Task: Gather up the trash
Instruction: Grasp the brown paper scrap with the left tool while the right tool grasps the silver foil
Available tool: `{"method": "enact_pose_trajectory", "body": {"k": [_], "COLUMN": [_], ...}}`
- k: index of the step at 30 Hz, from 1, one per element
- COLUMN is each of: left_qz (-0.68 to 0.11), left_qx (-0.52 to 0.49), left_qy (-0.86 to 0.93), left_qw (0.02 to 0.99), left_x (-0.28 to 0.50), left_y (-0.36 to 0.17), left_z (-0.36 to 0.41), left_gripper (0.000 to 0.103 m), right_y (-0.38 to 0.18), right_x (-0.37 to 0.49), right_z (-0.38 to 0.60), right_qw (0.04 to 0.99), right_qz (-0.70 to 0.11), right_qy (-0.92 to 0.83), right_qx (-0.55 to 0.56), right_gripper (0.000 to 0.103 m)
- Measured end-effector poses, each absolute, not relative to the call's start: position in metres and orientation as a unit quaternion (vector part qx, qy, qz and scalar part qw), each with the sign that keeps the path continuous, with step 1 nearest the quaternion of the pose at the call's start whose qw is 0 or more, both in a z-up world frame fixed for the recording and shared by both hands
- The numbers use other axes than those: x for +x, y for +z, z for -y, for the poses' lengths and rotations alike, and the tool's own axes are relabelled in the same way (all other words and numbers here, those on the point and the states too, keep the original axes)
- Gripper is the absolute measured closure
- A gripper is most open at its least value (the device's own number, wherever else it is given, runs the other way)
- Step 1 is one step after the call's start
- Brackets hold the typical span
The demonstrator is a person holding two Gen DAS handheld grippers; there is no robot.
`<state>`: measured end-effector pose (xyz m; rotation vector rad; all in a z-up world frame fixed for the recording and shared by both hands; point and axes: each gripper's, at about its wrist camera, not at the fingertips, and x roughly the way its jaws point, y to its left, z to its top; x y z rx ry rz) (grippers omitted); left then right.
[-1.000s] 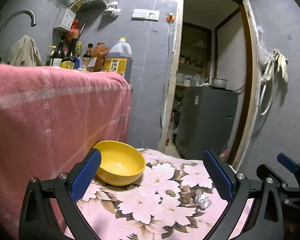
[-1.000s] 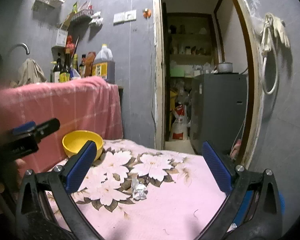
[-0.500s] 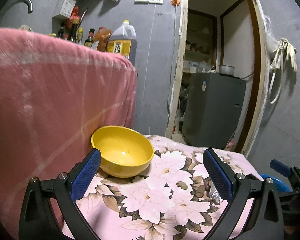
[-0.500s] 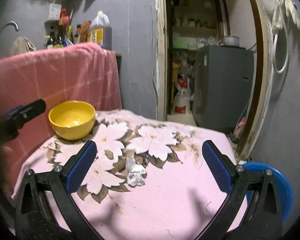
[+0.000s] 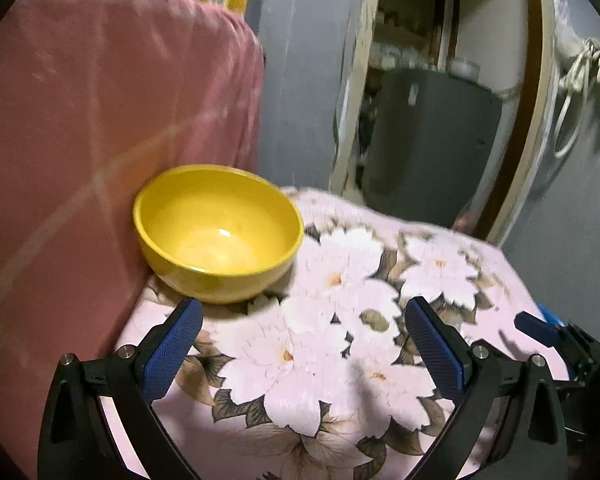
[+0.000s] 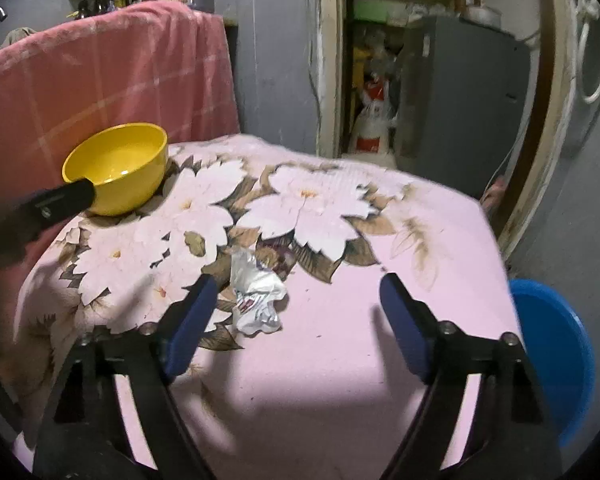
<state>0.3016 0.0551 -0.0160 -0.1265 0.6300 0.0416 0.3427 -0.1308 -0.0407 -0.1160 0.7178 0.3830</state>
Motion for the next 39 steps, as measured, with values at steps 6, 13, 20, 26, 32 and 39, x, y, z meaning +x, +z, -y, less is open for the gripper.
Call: {"method": "enact_pose_trajectory", "body": {"k": [6,13,20,26,32,39], "left_qz": [-0.354,-0.403,-0.441,-0.455,-0.460,-0.461], "left_qx": [-0.062,-0.046,-0.041,-0.016,0.005,0.012], "left_qy": [-0.003,-0.027,-0.034,-0.033,-0.042,-0.053], "left_qw": [0.933,0.914,0.896,0.890,0.887,0.886], "left_x": [0.320,0.342,0.357,0.369,0.379,0.374], "left_y": [-0.025,-0.038,-0.052,-0.056,-0.058,-0.057], "left_z": [-0.050,-0.039,-0.032,-0.021,-0.009,-0.001], "left_gripper": [0.017,0.030,0.037,0.045,0.066,0.081], "right_y": [-0.050,-0.059,-0.057,-0.053,-0.052,-0.047], "right_x": [0.352,0.362,0.365,0.366,0.363,0.354], "right_z": [0.120,0.113,0.124,0.144,0.151,0.162], "right_qw": [0.895,0.878,0.881,0.888,0.891,0.894], "right_qz": [-0.384,-0.414,-0.408,-0.401,-0.394,-0.384], "right_qy": [0.218,0.225,0.227,0.220,0.225,0.229], "right_qx": [-0.064,-0.077,-0.074,-0.052,-0.033,-0.012], "right_gripper": [0.035,0.058,0.064,0.065,0.065,0.065]}}
